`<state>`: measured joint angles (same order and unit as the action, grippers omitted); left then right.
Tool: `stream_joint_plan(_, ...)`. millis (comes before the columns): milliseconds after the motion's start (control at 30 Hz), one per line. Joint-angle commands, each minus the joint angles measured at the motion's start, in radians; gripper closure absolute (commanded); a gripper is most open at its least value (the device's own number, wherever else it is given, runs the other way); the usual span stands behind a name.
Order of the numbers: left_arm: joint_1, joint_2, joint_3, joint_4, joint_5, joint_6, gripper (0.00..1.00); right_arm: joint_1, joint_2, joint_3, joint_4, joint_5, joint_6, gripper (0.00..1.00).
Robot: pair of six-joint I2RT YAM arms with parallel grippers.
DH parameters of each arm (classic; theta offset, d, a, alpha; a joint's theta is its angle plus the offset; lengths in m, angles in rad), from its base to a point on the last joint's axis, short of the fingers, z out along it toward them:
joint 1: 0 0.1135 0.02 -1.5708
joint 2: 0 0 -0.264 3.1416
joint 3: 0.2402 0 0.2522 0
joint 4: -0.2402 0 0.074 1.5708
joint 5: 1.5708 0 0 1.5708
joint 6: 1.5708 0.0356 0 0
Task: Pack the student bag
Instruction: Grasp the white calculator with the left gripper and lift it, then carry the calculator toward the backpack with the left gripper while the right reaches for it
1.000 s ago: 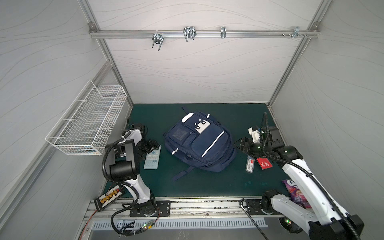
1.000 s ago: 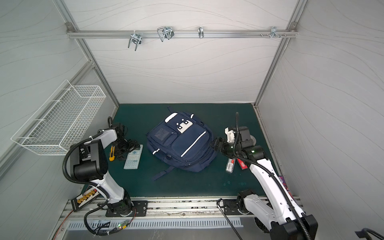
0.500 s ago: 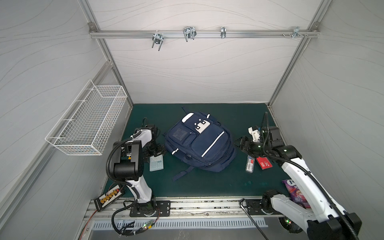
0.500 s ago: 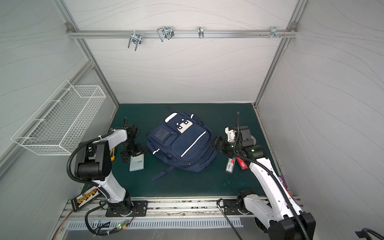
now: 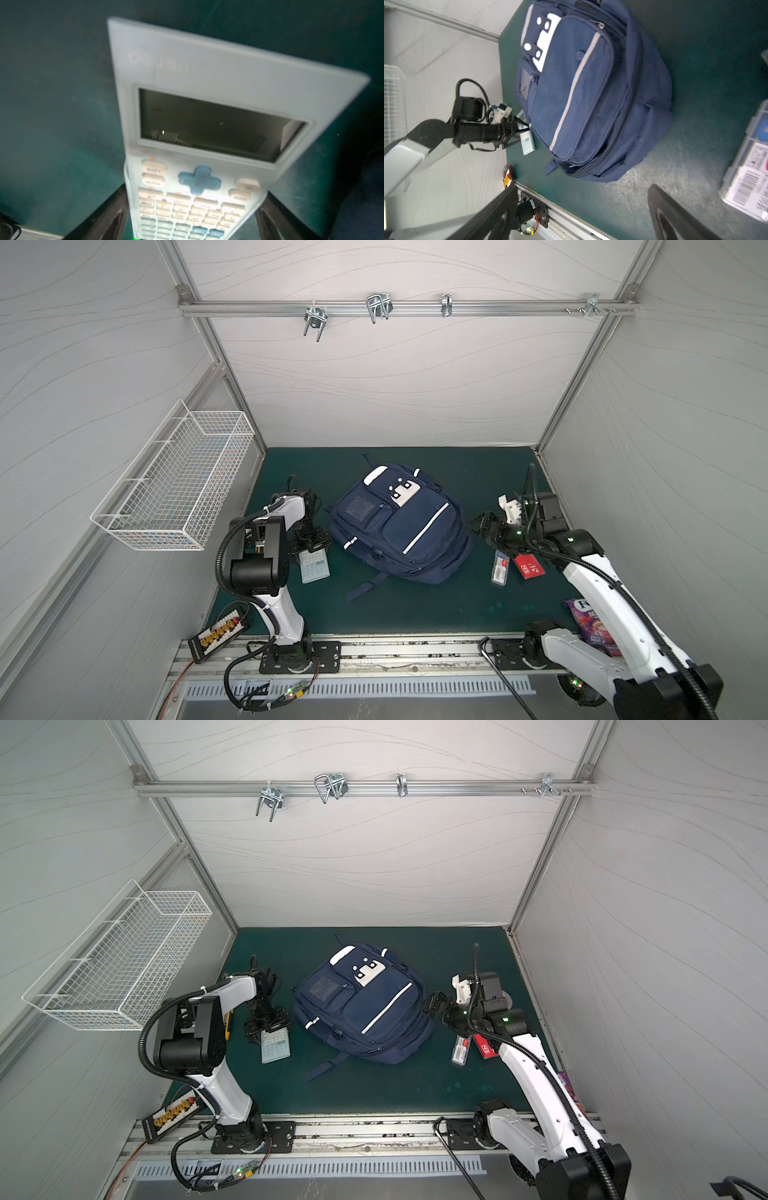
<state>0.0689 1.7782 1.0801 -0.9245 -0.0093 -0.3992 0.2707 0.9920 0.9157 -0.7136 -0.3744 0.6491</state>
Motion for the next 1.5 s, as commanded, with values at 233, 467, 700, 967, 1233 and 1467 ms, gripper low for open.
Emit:
stream_joint_plan(233, -0.003, -0.043, -0.051, -0.018, -0.031, -0.039, 0.36, -0.015, -0.019, -0.022, -0.044, 0.117, 0.089, 0.01)
stream_joint_plan(467, -0.004, -0.197, 0.093, -0.1, 0.053, -0.061, 0.53, 0.034, -0.001, -0.03, 0.109, -0.078, 0.038, 0.02)
stream_joint_plan(700, -0.059, -0.299, 0.313, -0.18, 0.178, -0.117, 0.54, 0.251, 0.136, 0.172, 0.126, -0.095, -0.045, 0.2)
stream_joint_plan(967, -0.197, -0.334, 0.418, -0.115, 0.424, -0.256, 0.56, 0.495, 0.285, 0.438, 0.083, -0.019, -0.127, 0.49)
stream_joint_plan(1233, -0.355, -0.341, 0.404, -0.062, 0.525, -0.334, 0.57, 0.564, 0.373, 0.475, 0.078, 0.003, -0.099, 0.49)
stream_joint_plan(1467, -0.438, -0.361, 0.346, -0.001, 0.533, -0.387, 0.57, 0.57, 0.423, 0.485, 0.118, -0.016, -0.037, 0.47)
